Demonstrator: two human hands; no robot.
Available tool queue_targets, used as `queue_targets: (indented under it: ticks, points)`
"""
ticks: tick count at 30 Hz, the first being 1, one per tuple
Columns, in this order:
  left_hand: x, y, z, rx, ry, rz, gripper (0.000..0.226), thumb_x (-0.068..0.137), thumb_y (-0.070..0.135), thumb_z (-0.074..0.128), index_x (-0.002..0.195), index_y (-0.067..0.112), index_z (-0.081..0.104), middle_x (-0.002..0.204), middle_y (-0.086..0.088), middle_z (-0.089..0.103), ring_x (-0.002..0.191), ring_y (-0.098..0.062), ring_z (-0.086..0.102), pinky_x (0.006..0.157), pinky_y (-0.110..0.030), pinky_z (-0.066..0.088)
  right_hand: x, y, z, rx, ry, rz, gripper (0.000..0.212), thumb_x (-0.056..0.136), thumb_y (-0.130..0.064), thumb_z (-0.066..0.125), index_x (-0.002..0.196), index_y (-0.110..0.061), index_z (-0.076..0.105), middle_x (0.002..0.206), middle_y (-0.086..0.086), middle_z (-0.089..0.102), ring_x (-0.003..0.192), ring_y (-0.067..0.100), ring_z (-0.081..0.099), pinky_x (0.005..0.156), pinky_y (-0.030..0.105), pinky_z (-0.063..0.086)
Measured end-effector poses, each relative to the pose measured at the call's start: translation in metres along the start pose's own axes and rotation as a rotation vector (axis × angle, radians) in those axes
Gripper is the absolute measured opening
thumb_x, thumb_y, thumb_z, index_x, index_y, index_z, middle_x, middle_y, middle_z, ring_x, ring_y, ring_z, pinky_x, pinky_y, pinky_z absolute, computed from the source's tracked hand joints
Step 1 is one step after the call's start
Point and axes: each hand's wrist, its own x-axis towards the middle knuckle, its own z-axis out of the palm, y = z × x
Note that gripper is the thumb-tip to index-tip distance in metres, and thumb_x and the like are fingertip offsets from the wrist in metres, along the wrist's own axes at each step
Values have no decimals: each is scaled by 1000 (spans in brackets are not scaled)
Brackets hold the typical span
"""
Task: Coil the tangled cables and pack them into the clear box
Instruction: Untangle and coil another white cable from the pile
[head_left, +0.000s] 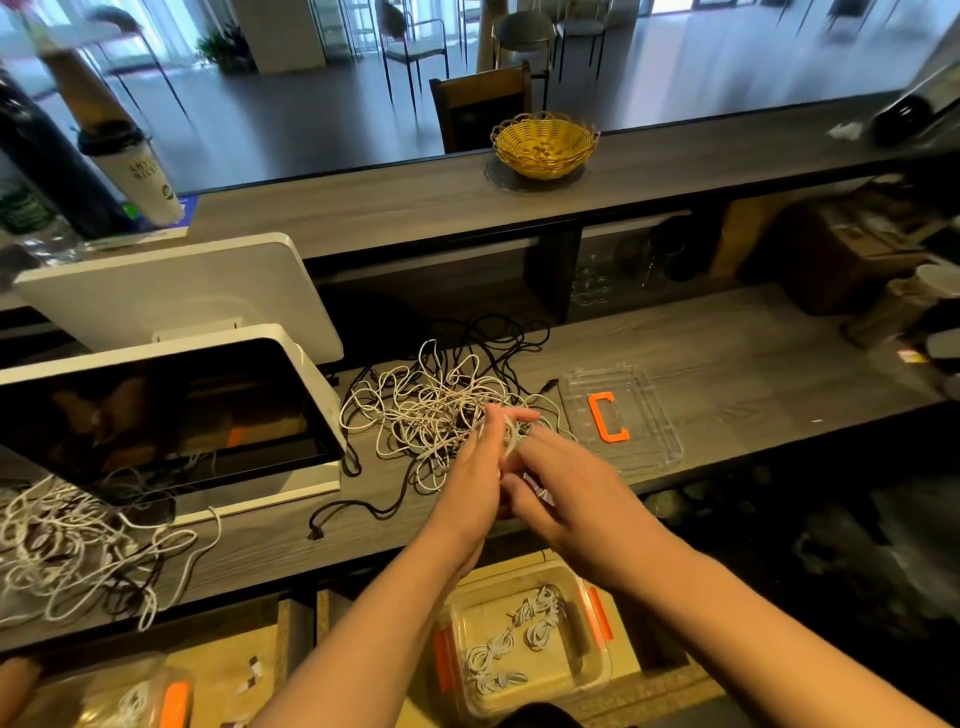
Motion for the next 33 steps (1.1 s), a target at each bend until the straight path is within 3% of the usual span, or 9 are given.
queue_targets:
  ticks: [3,6,9,11,13,17,21,28,33]
  points:
    - [-3,8,-5,113,-74,-138,80,90,75,14,90,13,64,76,-5,67,81,-16,66,74,-27,47,8,4,-4,-68,9,-41,26,90,-38,43,101,-19,58,105,-9,54,92,7,52,80,25,49]
    - [-3,8,-14,139,-172,-236,84,85,84,15,76,15,62,69,-4,51,62,-12,48,54,-21,32,17,14,-10,-123,48,-24,25,85,-43,54,94,-20,56,95,-7,57,83,9,54,72,27,51]
    - [-4,4,-21,159,-239,-314,89,77,91,21,114,21,63,67,6,39,51,-5,30,43,-17,22,24,29,-17,-149,88,-34,37,77,-59,59,80,-23,51,77,-11,53,66,3,46,59,20,40]
    - [-5,0,-24,219,-277,-334,88,78,91,20,143,37,44,66,8,38,50,-3,30,43,-17,24,29,37,-19,-142,95,-15,42,77,-61,58,79,-18,56,75,-9,55,65,5,47,58,25,44]
    - [-7,-2,-24,269,-338,-347,88,79,89,21,151,39,30,65,10,40,50,-2,31,44,-17,26,33,42,-20,-134,103,-8,38,79,-58,57,81,-20,57,74,-12,53,66,4,48,60,26,46]
    - [-12,1,-27,500,-447,-304,78,77,84,33,118,25,63,74,8,44,55,-3,40,50,-17,36,36,47,-22,-114,80,42,37,77,-62,58,84,-26,55,74,-16,49,67,-1,46,59,17,34]
    - [-13,-2,-34,529,-488,-237,60,88,71,33,111,28,68,73,9,48,59,-3,42,55,-17,39,36,46,-16,-125,59,52,41,79,-64,50,84,-24,56,74,-14,50,67,0,46,58,18,34]
    - [-11,-9,-37,253,-328,-129,42,99,54,32,111,30,65,67,6,62,53,-6,50,51,-20,43,30,50,-5,39,69,111,38,88,-55,53,75,-20,59,62,-8,54,56,6,48,54,22,37]
    - [-8,-13,-31,73,-100,-2,48,93,57,34,123,30,60,81,-4,73,64,-16,61,57,-22,52,23,50,-3,138,86,164,24,95,-45,54,90,-24,66,66,-8,61,57,5,54,53,19,39]
